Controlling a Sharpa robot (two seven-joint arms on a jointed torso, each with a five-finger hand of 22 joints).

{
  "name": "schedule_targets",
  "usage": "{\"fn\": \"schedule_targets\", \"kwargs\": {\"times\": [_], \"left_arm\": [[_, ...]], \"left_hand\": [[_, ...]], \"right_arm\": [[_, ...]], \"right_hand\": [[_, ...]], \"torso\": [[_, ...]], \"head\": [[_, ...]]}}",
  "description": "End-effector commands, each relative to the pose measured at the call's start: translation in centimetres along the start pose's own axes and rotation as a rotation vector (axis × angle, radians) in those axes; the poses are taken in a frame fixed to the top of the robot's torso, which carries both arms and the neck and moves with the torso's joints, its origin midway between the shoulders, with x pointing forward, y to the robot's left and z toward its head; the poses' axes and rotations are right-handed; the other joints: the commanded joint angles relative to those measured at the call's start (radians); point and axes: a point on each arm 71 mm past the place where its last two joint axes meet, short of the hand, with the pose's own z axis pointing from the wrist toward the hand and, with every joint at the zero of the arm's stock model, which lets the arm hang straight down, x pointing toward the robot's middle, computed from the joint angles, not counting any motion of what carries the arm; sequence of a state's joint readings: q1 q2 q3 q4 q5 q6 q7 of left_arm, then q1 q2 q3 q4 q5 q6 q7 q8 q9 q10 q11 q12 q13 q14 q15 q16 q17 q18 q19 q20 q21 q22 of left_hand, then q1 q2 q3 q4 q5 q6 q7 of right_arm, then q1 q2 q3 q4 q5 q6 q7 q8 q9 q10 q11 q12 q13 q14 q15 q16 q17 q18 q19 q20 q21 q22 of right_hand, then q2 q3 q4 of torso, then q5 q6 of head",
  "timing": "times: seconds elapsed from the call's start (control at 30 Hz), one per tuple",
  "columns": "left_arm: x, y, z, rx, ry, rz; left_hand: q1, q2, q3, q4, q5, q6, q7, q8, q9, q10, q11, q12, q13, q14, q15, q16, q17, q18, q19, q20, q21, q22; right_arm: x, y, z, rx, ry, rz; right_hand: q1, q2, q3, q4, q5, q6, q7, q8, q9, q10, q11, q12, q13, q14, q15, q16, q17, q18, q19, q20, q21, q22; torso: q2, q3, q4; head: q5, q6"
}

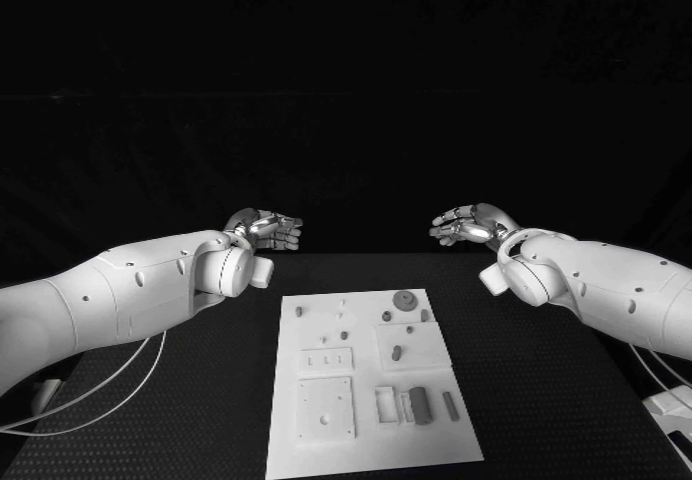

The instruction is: Assemble the parts on the task board

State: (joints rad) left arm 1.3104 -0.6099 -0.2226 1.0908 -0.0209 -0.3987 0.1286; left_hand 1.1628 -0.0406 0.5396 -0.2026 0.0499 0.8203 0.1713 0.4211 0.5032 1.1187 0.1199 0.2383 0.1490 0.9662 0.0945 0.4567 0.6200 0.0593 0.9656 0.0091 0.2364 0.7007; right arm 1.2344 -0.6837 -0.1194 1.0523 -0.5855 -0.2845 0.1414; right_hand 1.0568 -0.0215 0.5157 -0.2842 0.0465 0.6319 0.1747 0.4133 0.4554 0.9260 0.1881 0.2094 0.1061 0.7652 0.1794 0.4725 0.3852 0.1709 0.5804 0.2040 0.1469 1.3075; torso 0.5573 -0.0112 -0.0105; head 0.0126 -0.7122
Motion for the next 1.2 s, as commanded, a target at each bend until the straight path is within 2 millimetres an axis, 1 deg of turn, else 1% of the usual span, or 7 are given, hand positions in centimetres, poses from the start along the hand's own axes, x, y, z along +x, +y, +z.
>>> {"fn": "schedule_targets", "kwargs": {"times": [0.03, 0.33, 0.63, 0.8, 0.9, 0.93, 1.2], "left_arm": [[0.8, -0.2, -0.4, 0.028, 0.089, 0.023], [1.3, -0.2, -1.9, 0.055, 0.158, 0.003], [2.4, -0.2, -3.4, 0.062, 0.219, -0.016], [2.9, -0.4, -3.8, 0.068, 0.24, -0.023], [2.9, -0.4, -3.9, 0.069, 0.243, -0.024], [2.9, -0.4, -3.9, 0.067, 0.243, -0.024], [2.8, -0.5, -4.1, 0.067, 0.249, -0.027]], "left_hand": [[0.009, 0.007, 0.013, -0.023, 0.001, 0.03, -0.01, 0.003, -0.005, 0.03, -0.012, 0.005, 0.005, 0.027, -0.011, 0.008, 0.014, 0.007, 0.023, -0.011, 0.01, 0.008], [-0.011, -0.014, 0.015, -0.05, 0.001, 0.038, -0.008, -0.019, -0.02, 0.047, -0.015, -0.011, 0.006, 0.036, -0.015, -0.003, 0.031, -0.003, 0.031, -0.022, 0.011, 0.015], [-0.038, -0.035, 0.009, -0.046, 0.0, 0.027, 0.0, -0.038, -0.03, 0.042, -0.009, -0.03, 0.003, 0.03, -0.01, -0.019, 0.039, -0.009, 0.025, -0.024, 0.004, 0.016], [-0.042, -0.038, 0.009, -0.045, 0.0, 0.024, 0.002, -0.042, -0.032, 0.04, -0.007, -0.036, 0.002, 0.028, -0.008, -0.024, 0.041, -0.009, 0.023, -0.023, 0.002, 0.017], [-0.043, -0.038, 0.009, -0.044, 0.0, 0.024, 0.002, -0.043, -0.032, 0.04, -0.007, -0.037, 0.002, 0.028, -0.008, -0.025, 0.042, -0.009, 0.023, -0.022, 0.002, 0.017], [-0.044, -0.039, 0.009, -0.044, 0.0, 0.023, 0.002, -0.043, -0.032, 0.04, -0.007, -0.038, 0.002, 0.028, -0.007, -0.026, 0.042, -0.009, 0.023, -0.022, 0.001, 0.017], [-0.047, -0.039, 0.009, -0.043, 0.0, 0.022, 0.003, -0.045, -0.033, 0.04, -0.006, -0.041, 0.002, 0.027, -0.007, -0.029, 0.044, -0.009, 0.021, -0.022, 0.0, 0.018]], "right_arm": [[0.7, 0.4, 0.2, -0.073, 0.076, -0.355], [2.0, 0.8, 0.2, -0.139, 0.16, -0.677], [4.7, 1.4, 0.2, -0.206, 0.203, -0.889], [6.0, 1.3, 0.3, -0.221, 0.214, -0.933], [6.9, 0.9, 0.3, -0.216, 0.23, -0.941], [7.2, 0.8, 0.2, -0.216, 0.238, -0.948], [8.7, 0.4, 0.3, -0.232, 0.255, -0.989]], "right_hand": [[0.096, -0.028, 0.047, -0.01, 0.005, 0.149, 0.01, 0.041, 0.011, 0.161, -0.052, 0.042, 0.018, 0.221, -0.096, 0.094, 0.065, 0.075, 0.225, -0.013, 0.062, -0.006], [0.108, -0.053, 0.04, -0.009, 0.004, 0.207, -0.008, 0.02, -0.004, 0.264, -0.09, 0.041, 0.023, 0.372, -0.165, 0.155, 0.127, 0.091, 0.397, -0.055, 0.113, -0.006], [0.108, -0.094, 0.016, -0.007, 0.004, 0.227, -0.019, -0.007, -0.013, 0.391, -0.139, 0.081, 0.083, 0.467, -0.209, 0.238, 0.198, 0.091, 0.511, -0.1, 0.165, 0.022], [0.115, -0.112, -0.028, -0.007, 0.004, 0.244, -0.043, -0.026, -0.012, 0.438, -0.173, 0.216, 0.276, 0.485, -0.265, 0.46, 0.345, 0.091, 0.587, -0.147, 0.293, 0.028], [0.119, -0.106, -0.039, -0.006, 0.016, 0.251, -0.06, -0.039, -0.01, 0.405, -0.182, 0.369, 0.474, 0.469, -0.28, 0.619, 0.436, 0.091, 0.602, -0.17, 0.41, 0.029], [0.114, -0.099, -0.032, -0.001, -0.001, 0.256, -0.053, -0.048, -0.008, 0.336, -0.188, 0.453, 0.604, 0.433, -0.277, 0.686, 0.468, 0.091, 0.576, -0.178, 0.481, 0.02], [0.099, -0.116, -0.014, -0.005, 0.005, 0.259, -0.058, -0.066, 0.002, 0.314, -0.186, 0.551, 0.78, 0.429, -0.284, 0.803, 0.491, 0.091, 0.55, -0.194, 0.628, 0.029]], "torso": [[0.001, -0.0002, -0.0005], [0.021, 0.0017, 0.0042], [0.056, 0.0091, 0.0271], [0.079, 0.0101, 0.0404], [0.092, 0.0105, 0.0481], [0.095, 0.0108, 0.0501], [0.12, 0.0118, 0.0618]], "head": [[0.0, 0.003], [-0.012, 0.011], [-0.027, 0.019], [-0.037, 0.025], [-0.042, 0.031], [-0.044, 0.033], [-0.056, 0.044]]}}
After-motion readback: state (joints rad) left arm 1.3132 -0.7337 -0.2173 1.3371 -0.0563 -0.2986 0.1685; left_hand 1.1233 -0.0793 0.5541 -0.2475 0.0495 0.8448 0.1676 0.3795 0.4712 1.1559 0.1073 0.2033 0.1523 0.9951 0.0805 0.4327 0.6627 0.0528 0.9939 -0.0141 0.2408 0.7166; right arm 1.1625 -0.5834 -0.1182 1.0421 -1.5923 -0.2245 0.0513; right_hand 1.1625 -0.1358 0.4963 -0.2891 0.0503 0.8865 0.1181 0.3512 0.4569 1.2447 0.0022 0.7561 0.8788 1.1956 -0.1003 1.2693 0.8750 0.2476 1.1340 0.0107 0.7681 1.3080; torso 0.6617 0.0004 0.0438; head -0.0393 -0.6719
